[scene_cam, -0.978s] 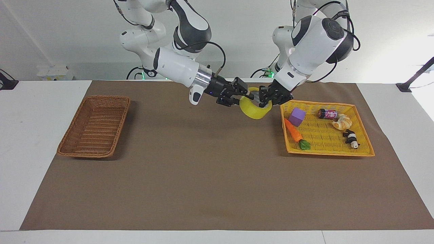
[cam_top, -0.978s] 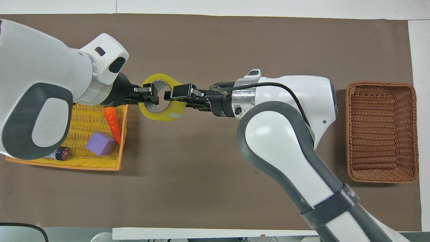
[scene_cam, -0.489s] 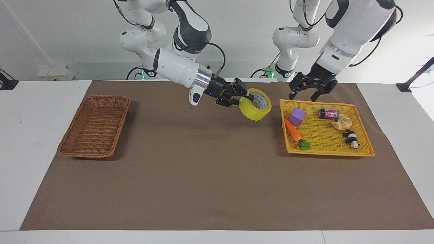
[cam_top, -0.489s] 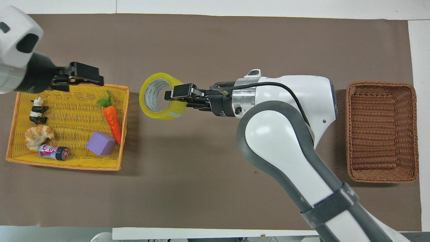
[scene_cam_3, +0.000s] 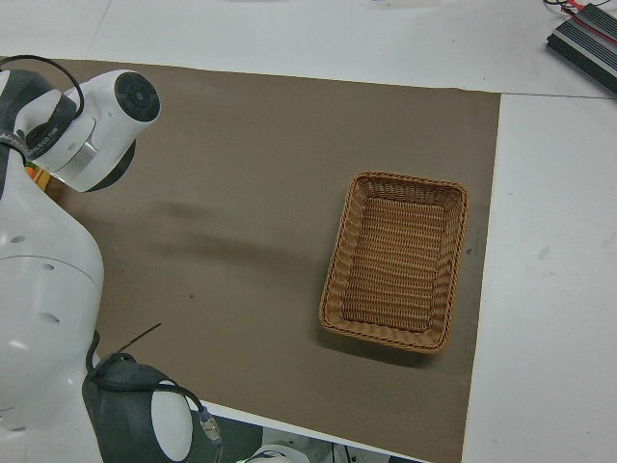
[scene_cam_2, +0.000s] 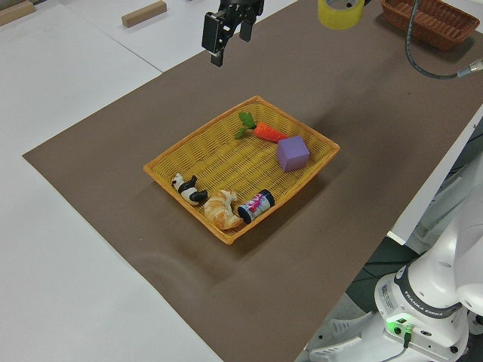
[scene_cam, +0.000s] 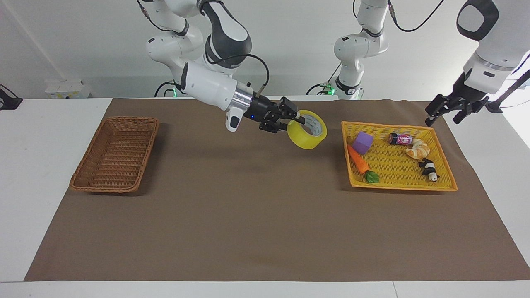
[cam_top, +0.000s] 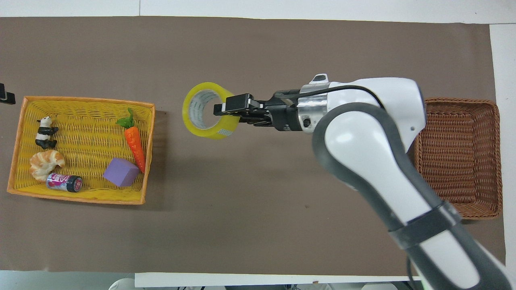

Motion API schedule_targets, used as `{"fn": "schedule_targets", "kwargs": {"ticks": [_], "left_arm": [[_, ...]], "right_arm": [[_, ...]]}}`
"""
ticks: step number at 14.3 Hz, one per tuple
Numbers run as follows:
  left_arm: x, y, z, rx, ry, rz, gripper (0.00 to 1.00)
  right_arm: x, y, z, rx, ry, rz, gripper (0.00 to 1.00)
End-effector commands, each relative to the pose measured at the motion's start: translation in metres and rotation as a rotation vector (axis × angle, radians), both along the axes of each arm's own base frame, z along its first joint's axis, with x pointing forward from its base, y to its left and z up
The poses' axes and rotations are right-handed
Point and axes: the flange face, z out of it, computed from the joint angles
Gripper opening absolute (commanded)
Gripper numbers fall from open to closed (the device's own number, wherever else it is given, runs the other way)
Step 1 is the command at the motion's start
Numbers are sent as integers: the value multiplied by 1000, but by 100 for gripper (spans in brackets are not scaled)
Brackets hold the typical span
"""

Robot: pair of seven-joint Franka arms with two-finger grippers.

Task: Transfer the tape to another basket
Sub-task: 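Carry the tape roll into the wicker basket with the right gripper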

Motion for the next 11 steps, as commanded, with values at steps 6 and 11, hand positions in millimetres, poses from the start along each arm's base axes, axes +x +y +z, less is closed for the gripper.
{"fn": "schedule_targets", "kwargs": {"ticks": [6, 11], "left_arm": [[-3, 11, 0, 19, 16, 16, 100], [-3, 3, 0, 21, 21, 1, 100]], "right_arm": [[0, -390, -40, -36, -40, 40, 0], [-34, -549, -113, -136, -26, 53, 0]]}}
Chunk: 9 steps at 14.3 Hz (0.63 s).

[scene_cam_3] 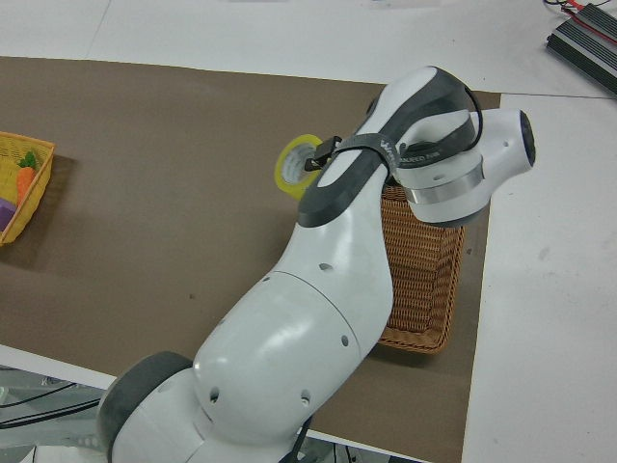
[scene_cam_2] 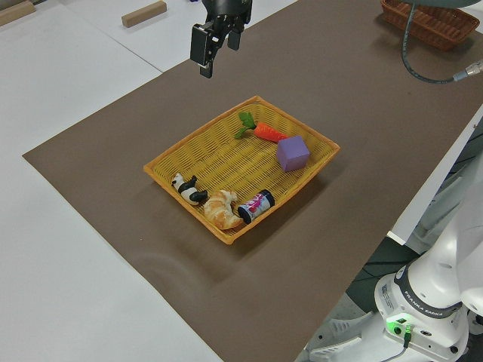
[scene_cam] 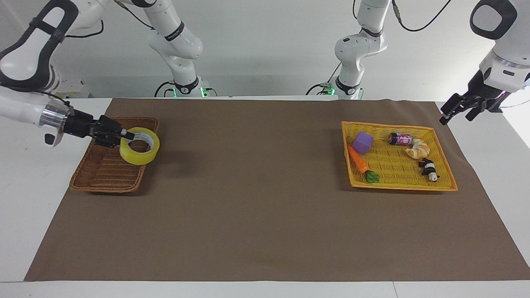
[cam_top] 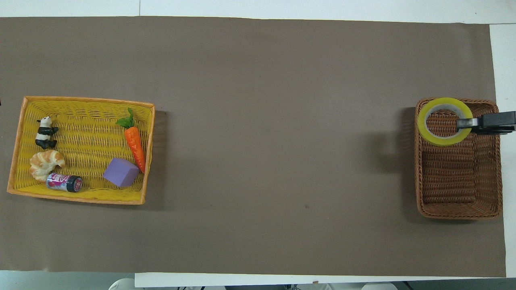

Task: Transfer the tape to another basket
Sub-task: 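Carry the tape roll into the wicker basket with the right gripper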

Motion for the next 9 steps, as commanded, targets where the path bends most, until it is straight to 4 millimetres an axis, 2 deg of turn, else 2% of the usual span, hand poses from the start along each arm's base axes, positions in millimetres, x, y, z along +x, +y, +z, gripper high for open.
{"fn": "schedule_targets", "kwargs": {"ticks": [1, 2, 4, 8, 9], "left_arm": [[-2, -5, 3, 22, 15, -17, 100], [-3, -5, 4, 33, 30, -23, 100], [-5, -29, 7, 57, 44, -71, 100], [-10, -36, 3, 77, 97, -89, 100], [-10, -46, 2, 79, 104, -108, 100]], "right_arm": [[2, -34, -36, 2, -5, 56, 0], [-3, -38, -41, 6, -4, 61, 0], [-14, -46, -44, -2, 20, 81, 0], [-37, -52, -64, -47, 42, 144, 0], [-39, -53, -66, -60, 50, 156, 0]]}}
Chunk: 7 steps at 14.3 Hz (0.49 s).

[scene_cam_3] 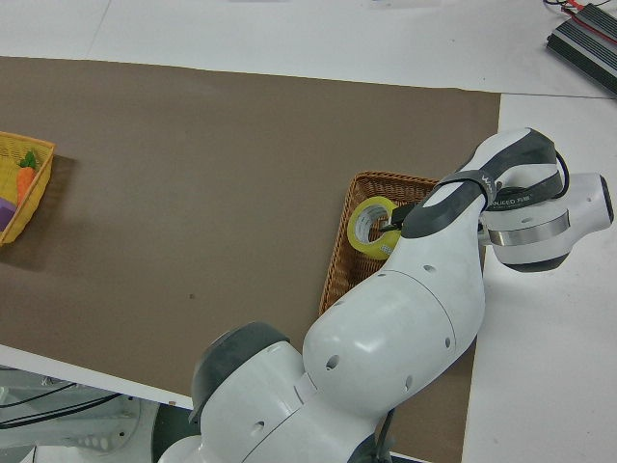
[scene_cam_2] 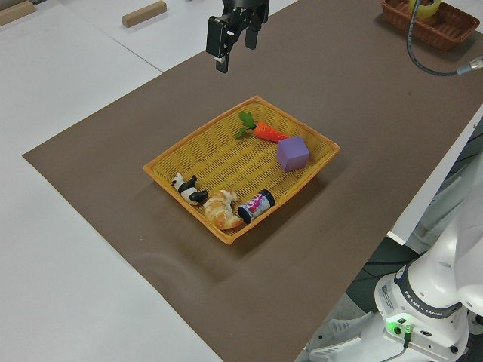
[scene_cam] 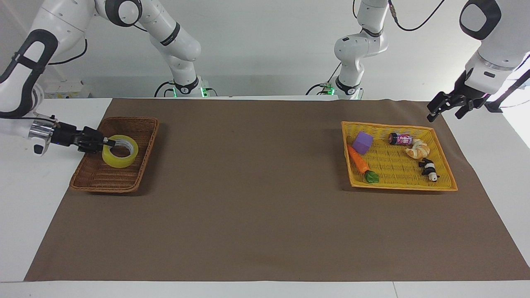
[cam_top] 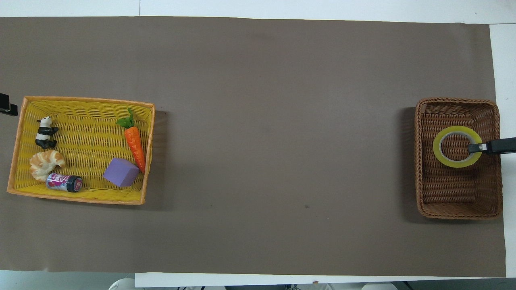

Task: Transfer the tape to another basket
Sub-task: 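Open the right gripper and release the tape in the wicker basket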

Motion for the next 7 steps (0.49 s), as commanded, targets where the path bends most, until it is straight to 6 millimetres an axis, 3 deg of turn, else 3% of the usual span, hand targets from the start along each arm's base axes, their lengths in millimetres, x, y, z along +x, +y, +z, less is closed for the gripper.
{"fn": "schedule_targets", "kwargs": {"ticks": [1, 3, 7], "left_arm": [[-2, -12, 2, 27, 27, -31, 100], [0, -25, -3, 59, 42, -62, 100], [5, -22, -8, 56, 66, -57, 100]], "right_arm": [[-12, 1, -2, -20, 8, 45, 0], [-25, 4, -10, -5, 26, 38, 0], [-36, 9, -26, -37, 10, 52, 0]]}}
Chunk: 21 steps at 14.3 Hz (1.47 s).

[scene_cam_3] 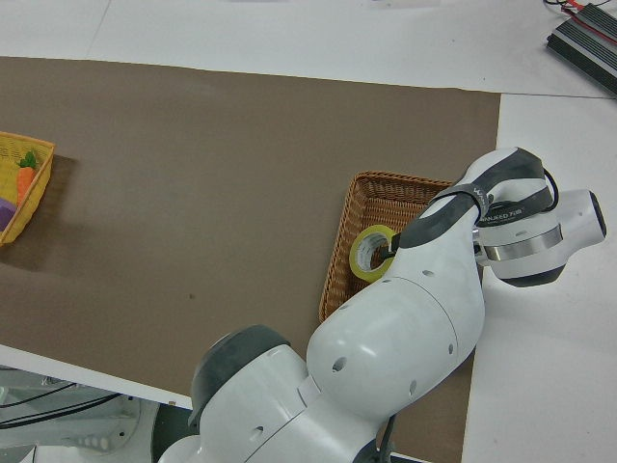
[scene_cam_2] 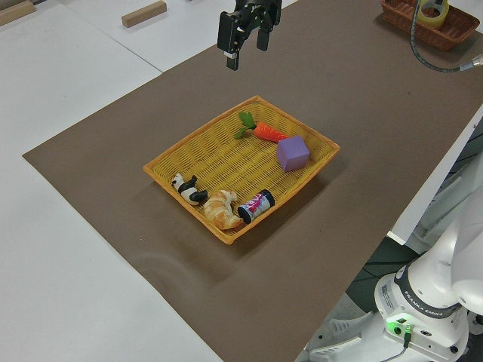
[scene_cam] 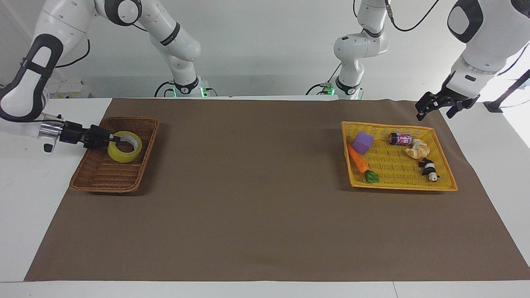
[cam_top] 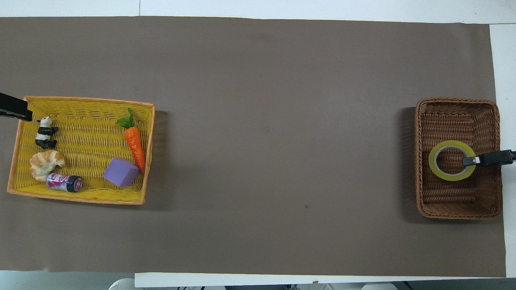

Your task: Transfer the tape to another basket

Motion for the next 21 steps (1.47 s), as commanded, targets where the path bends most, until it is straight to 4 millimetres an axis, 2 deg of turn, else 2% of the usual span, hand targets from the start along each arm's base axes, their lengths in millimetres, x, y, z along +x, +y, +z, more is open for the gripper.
{"fn": "schedule_targets", "kwargs": {"ticks": [1, 2, 3, 4, 5, 6, 8, 9, 10, 11, 13, 15, 18, 21], "left_arm": [[6, 5, -2, 17, 42, 4, 100], [7, 4, -1, 18, 49, 3, 100], [8, 7, -1, 16, 47, 7, 100], [8, 6, -2, 14, 45, 7, 100], [9, 4, -5, 14, 57, 3, 100], [12, 4, -10, 13, 63, 3, 100], [12, 1, -10, 10, 68, -2, 100], [9, 1, -4, 11, 47, -2, 100], [10, 3, -8, 11, 46, 6, 100], [11, -3, -14, 11, 40, -6, 100], [9, 1, -14, 13, 45, 0, 100], [9, 8, -11, 13, 37, 14, 100], [8, 9, -11, 13, 39, 16, 100], [9, 7, -11, 13, 37, 11, 100]], "right_arm": [[-11, 4, 5, -46, -17, 48, 0], [-11, 3, 4, -62, -15, 53, 1], [-11, 2, 3, -70, -11, 57, 11], [-12, 0, 4, -82, -5, 65, 39], [-10, -1, 5, -90, -5, 62, 81], [-9, -2, 5, -101, -12, 59, 100], [-4, -4, 13, -116, -26, 63, 100], [3, -6, 23, -142, -41, 80, 100], [10, -1, 39, -179, -57, 112, 100], [20, 9, 63, -236, -85, 153, 100], [36, 39, 117, -389, -127, 228, 100], [53, 82, 169, -527, -128, 264, 100], [68, 132, 224, -652, -140, 266, 100], [73, 166, 270, -798, -101, 284, 100]]}}
